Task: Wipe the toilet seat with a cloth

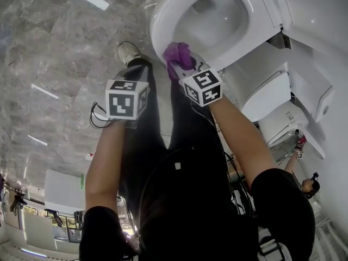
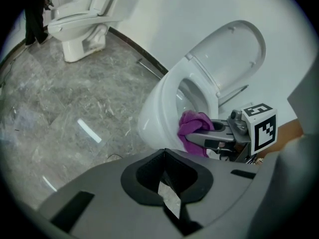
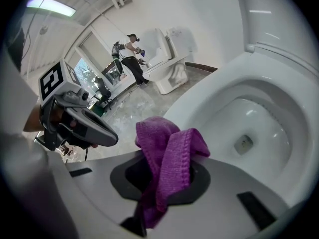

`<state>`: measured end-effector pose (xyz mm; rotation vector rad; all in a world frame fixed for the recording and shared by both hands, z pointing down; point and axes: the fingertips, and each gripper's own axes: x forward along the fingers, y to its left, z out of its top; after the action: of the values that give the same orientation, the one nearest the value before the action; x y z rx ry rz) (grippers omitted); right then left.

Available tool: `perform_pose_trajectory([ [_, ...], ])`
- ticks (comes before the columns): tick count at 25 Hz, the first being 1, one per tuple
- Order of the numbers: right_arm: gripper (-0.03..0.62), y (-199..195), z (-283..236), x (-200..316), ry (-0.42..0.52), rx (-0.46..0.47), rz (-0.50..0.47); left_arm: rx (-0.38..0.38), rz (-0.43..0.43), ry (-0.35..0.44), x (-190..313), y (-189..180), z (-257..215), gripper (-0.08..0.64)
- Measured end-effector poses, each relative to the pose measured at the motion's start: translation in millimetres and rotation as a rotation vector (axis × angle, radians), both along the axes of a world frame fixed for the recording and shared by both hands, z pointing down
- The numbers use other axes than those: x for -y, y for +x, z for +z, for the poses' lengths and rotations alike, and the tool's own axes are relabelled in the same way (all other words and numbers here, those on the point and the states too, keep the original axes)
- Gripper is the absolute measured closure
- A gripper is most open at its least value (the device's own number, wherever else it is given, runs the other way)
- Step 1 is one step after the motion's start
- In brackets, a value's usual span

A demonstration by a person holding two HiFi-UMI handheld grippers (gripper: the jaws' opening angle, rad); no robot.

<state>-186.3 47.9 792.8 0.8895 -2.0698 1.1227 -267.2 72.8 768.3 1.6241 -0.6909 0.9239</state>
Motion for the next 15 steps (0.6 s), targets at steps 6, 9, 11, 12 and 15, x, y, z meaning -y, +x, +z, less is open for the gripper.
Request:
perform_pose_trajectory([
  [6, 0.537, -10.8, -2.2, 17.5, 0.103, -0.032, -0.119, 0.007, -0.037, 0.009, 15.4, 1.4, 0.4, 0.551],
  [9, 0.537, -17.2, -2.7, 34.3, 0.133, -0.008, -0.14, 0.007, -0.034, 0.011, 17.4, 7.4, 0.0, 0.551],
  [11, 0.537, -22.6, -4.8, 52.8, 0.165, 0.007, -0.143, 0.01, -0.027, 0.01, 17.9, 10.7, -0.3, 0.551],
  [12, 0.537, -25.6, -6.0, 63.2, 0.18, 0.017, -0.142, 0.013, -0.024, 0.009, 18.1, 11.8, -0.1, 0.551],
  [15, 0.537, -31.5, -7.7, 91.7, 0.209, 0.05, -0.138, 0.022, -0.022, 0.009, 20.0, 14.3, 2.2, 0.551],
])
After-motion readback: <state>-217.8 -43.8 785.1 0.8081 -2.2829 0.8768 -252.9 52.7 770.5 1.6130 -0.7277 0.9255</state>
